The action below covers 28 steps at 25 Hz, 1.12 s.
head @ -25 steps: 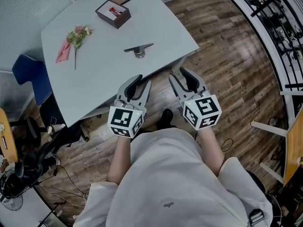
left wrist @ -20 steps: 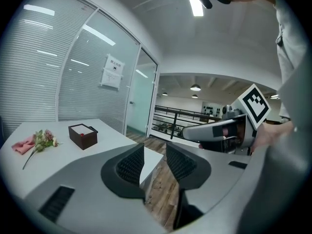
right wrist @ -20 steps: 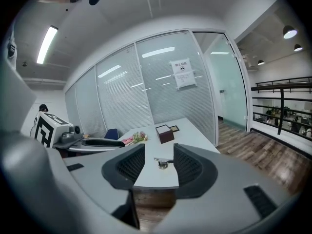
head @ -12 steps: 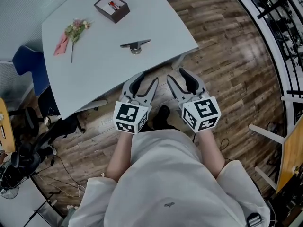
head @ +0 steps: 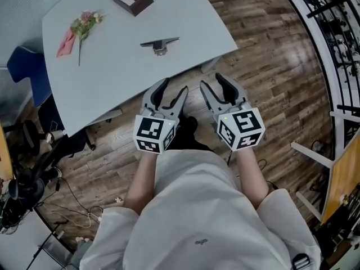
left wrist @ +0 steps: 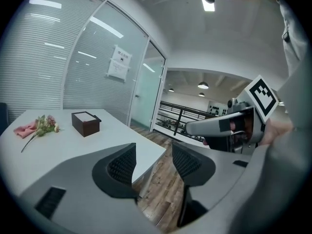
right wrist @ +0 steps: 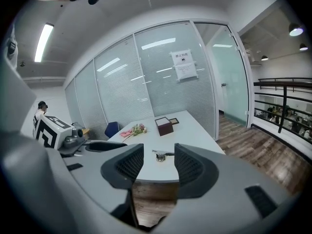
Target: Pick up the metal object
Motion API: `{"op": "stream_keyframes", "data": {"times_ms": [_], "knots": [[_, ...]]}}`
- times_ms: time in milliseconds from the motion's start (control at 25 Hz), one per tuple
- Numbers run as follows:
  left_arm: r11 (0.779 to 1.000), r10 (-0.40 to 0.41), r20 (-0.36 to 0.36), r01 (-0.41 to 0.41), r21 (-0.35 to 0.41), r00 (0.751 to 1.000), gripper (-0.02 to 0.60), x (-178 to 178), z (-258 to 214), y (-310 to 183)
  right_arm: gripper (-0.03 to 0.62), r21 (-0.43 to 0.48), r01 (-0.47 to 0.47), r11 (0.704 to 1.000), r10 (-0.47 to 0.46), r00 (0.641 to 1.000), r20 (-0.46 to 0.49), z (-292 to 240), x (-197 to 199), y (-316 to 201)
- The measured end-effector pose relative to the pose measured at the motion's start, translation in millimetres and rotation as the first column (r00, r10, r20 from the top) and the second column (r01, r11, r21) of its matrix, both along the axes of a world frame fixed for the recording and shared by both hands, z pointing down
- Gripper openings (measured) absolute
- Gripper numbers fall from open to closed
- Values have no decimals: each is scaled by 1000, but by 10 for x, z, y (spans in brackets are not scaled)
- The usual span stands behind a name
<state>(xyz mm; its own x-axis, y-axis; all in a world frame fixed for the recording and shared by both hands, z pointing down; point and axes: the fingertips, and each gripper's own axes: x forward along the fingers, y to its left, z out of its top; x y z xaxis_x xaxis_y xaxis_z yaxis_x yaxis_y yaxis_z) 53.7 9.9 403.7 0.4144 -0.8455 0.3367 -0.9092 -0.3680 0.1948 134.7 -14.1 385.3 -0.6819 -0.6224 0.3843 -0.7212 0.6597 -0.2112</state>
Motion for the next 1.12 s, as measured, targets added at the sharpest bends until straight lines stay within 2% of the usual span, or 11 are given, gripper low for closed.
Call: {"op": "stream_keyframes", "data": {"times_ms": [240, 680, 1120], "knots": [[999, -28, -17, 28, -23, 999, 236, -184, 73, -249, 192, -4, -4, 1000, 4, 1000, -28, -26, -132, -226], [995, -59, -3, 58, -80, 998, 262, -508, 317, -679, 190, -1, -1, 1000, 1, 997, -75, -29, -413, -612], [977, -169, 28, 171, -125, 985, 287, -837, 535, -993, 192, -31, -1, 1000, -3, 995, -98, 52, -638, -827]]}}
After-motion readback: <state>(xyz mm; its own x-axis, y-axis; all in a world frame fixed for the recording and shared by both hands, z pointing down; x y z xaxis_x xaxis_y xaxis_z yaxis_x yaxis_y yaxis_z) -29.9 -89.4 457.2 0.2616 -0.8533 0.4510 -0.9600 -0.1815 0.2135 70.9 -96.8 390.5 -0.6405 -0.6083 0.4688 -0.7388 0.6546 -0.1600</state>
